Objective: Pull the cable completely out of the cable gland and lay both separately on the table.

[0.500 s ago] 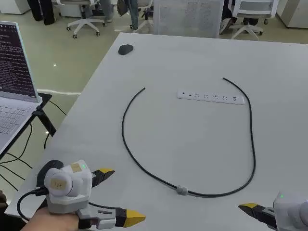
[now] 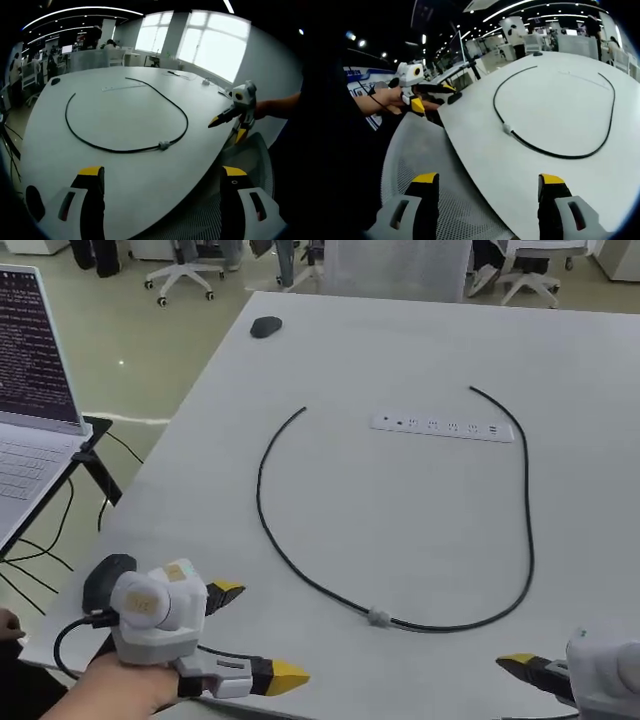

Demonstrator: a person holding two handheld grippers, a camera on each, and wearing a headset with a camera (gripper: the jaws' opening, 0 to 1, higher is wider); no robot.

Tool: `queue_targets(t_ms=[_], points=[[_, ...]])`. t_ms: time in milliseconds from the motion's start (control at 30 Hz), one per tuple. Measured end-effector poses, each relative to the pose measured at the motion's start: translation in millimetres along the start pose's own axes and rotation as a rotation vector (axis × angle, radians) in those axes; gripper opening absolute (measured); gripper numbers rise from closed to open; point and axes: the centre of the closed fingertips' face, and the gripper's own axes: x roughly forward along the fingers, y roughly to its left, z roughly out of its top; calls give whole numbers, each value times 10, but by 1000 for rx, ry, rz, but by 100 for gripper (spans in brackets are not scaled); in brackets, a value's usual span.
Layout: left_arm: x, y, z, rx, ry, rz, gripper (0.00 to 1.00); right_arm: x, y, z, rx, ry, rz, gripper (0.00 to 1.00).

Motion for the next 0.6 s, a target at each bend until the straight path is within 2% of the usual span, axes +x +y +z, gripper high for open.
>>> queue_targets(t_ms=[200, 400, 600], points=[[-33, 15, 23, 8, -4, 2, 96, 91, -39, 86, -14, 8, -14, 75], [-46, 35, -19, 13, 10, 0, 95, 209, -52, 221, -39, 10, -17, 71], [-69, 59, -94, 12, 22, 0, 96, 346, -108, 370, -94, 20, -49, 69]])
